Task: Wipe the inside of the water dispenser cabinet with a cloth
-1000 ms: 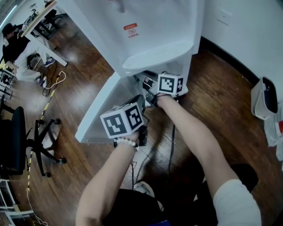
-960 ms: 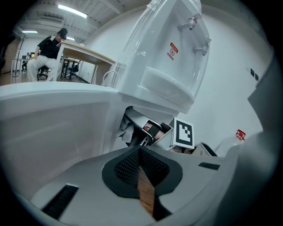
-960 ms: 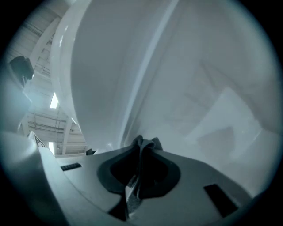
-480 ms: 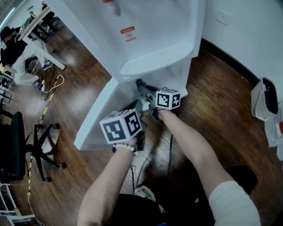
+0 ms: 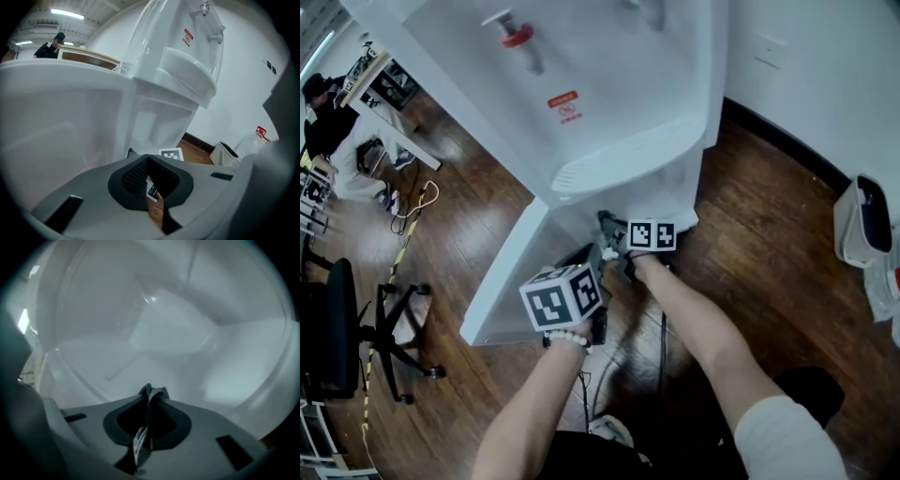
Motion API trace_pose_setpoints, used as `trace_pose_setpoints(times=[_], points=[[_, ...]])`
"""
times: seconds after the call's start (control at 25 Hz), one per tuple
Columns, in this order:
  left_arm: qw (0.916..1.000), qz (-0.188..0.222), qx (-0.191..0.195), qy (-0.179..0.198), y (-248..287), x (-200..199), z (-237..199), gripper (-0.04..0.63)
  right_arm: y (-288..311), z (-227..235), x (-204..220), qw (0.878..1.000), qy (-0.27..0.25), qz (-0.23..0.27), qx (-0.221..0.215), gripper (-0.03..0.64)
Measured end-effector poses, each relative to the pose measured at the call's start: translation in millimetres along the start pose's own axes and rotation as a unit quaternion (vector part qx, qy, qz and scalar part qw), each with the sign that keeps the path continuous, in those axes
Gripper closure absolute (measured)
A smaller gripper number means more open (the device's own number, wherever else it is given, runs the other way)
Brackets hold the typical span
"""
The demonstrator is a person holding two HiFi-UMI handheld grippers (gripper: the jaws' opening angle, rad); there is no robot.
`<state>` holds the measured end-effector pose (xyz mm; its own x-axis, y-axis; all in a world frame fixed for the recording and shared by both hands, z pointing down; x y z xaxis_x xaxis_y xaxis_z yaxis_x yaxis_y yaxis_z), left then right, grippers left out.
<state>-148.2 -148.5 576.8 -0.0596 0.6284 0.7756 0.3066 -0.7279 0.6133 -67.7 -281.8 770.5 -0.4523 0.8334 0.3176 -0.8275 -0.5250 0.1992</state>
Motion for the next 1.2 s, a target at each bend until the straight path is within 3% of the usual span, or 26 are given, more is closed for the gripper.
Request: trace_pose_setpoints(times=[0.16, 0.32, 0.48, 0.6, 0.8, 0.88, 1.0, 1.08, 1.2], points=[[0.9999, -0.009, -0.001, 0.006, 5, 1, 3, 0.598, 14, 30, 3, 0.992, 0.084, -0.061, 0.067, 0.581], [0.9998, -0.015, 0.004, 0.012, 9, 4, 13, 0.598, 15, 34, 0, 0.987, 0.137, -0.061, 0.056, 0.581], [0.9996, -0.020, 0.003, 0.020, 12, 4, 16, 0.598, 7, -4, -22, 0.994, 0.094, -0.008, -0.053, 0.581], [0.9996, -0.021, 0.004, 0.021, 12, 4, 18, 0.598, 0, -39, -47, 0.988, 0.066, 0.035, -0.134, 0.583], [0.9995, -0.019, 0.005, 0.024, 11, 3, 21, 0.598, -4, -92, -69, 0.978, 0.019, 0.037, -0.205, 0.583], [0.9996, -0.016, 0.006, 0.024, 9, 1, 22, 0.598, -6, -110, -76, 0.971, 0.005, 0.036, -0.237, 0.583], [0.9996, -0.013, 0.002, 0.025, 8, 0, 21, 0.598, -10, -139, -88, 0.950, -0.023, 0.045, -0.309, 0.583], [0.9995, -0.015, -0.002, 0.027, 8, 1, 19, 0.598, -9, -147, -89, 0.947, -0.045, 0.044, -0.316, 0.583], [0.9995, -0.019, -0.003, 0.027, 8, 3, 18, 0.598, -4, -135, -87, 0.960, -0.066, 0.043, -0.270, 0.583]])
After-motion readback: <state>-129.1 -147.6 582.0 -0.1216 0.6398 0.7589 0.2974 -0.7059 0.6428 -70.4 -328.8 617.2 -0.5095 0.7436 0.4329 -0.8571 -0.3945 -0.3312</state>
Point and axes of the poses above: the fingertips, and each gripper's own axes: y forward along the fingers, z to its right, x out of its underside, the point moved 8 cm from there along -y, backward along the fingers, and after that the axes turned 12 degrees about y, right-handed, at the moved point
